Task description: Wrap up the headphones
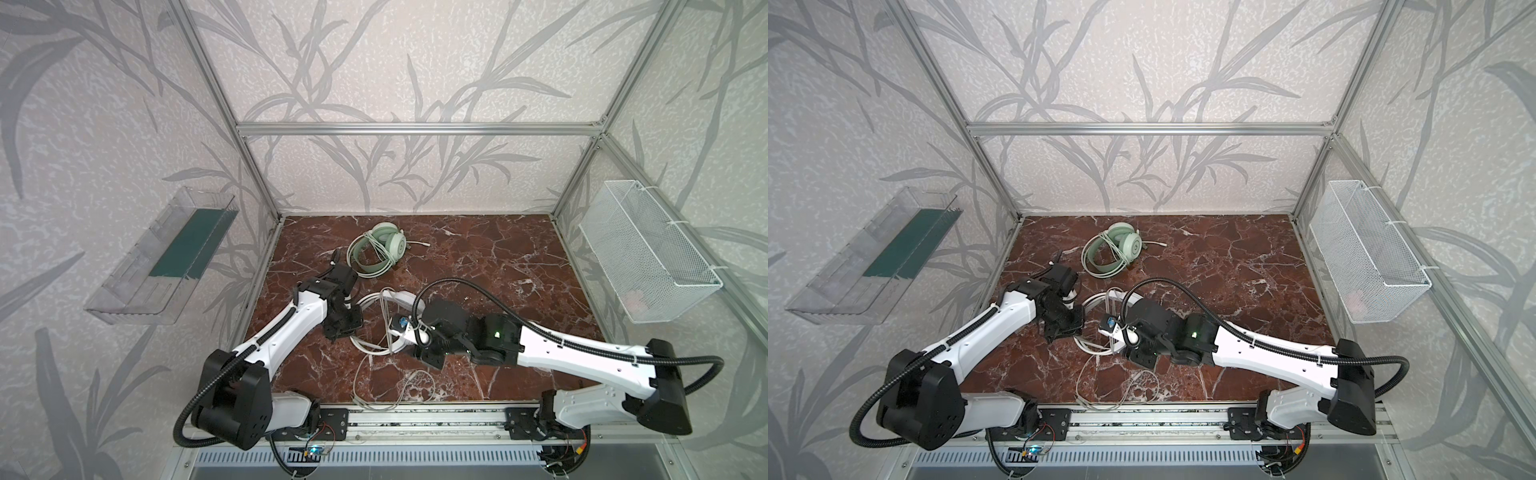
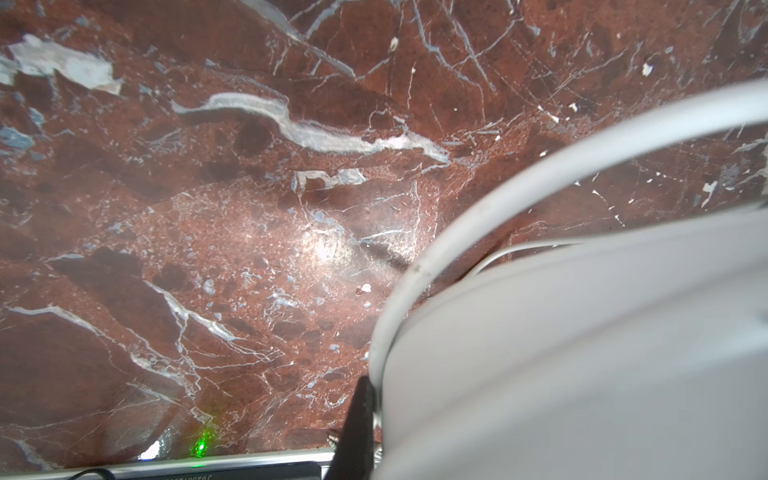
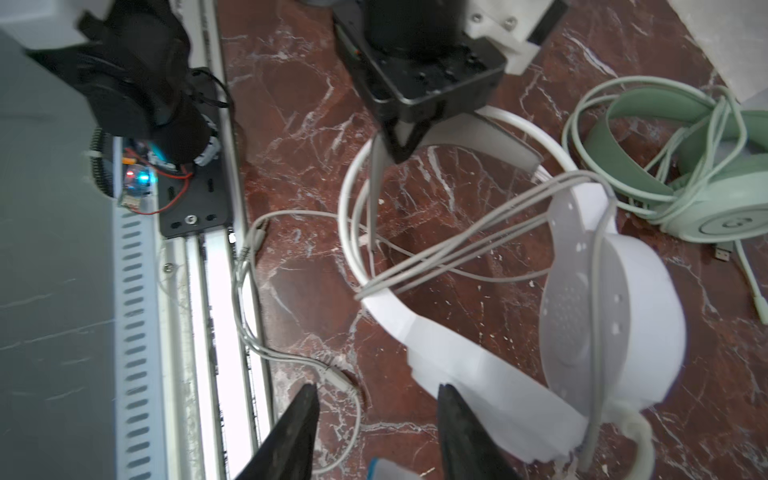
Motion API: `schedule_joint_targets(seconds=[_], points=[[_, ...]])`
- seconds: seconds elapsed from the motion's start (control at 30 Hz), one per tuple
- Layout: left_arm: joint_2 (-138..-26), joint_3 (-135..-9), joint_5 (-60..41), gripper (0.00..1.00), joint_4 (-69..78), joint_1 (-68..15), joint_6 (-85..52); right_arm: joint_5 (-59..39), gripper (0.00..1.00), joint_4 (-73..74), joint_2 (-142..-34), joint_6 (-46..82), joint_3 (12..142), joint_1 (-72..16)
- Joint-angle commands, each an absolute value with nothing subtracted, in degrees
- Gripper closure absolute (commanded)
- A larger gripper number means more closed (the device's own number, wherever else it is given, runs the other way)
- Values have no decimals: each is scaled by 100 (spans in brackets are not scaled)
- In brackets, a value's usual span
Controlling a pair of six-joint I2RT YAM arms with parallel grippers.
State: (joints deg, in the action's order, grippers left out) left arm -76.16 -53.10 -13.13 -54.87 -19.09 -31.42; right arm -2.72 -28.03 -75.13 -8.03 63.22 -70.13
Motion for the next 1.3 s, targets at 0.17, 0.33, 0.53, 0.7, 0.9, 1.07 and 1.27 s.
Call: schedule_joint_targets(seconds=[0.17, 0.33, 0.53, 0.7, 0.9, 1.07, 1.27], points=[[-7438, -5619, -1305, 100, -5570, -1934, -3100, -766, 53, -2501, -7231, -935, 5716, -7458], [-7211, -6180, -1132, 100, -5820, -1934, -3173, -814, 52, -1948, -7167, -902, 5086, -7453], [-6839, -7276, -1108, 100, -6358, -1934, -3301, -984, 47, -1054, -7239, -557, 4789, -7460], [-6525, -7932, -1008, 100, -6576, -1941, -3381, -678, 42, 158, -7336, -445, 4322, -7462], [-6565, -8759, -882, 100, -7054, -1942, -3300, -115, 34, 1925, -7380, -318, 3777, -7462], [-6658, -9375, -937, 100, -7210, -1951, -3340, 12, 32, 2629, -7843, -138, 3852, -7462], [-6855, -10081, -897, 100, -7461, -1995, -3333, 183, 32, 3359, -8497, 106, 3978, -7463]])
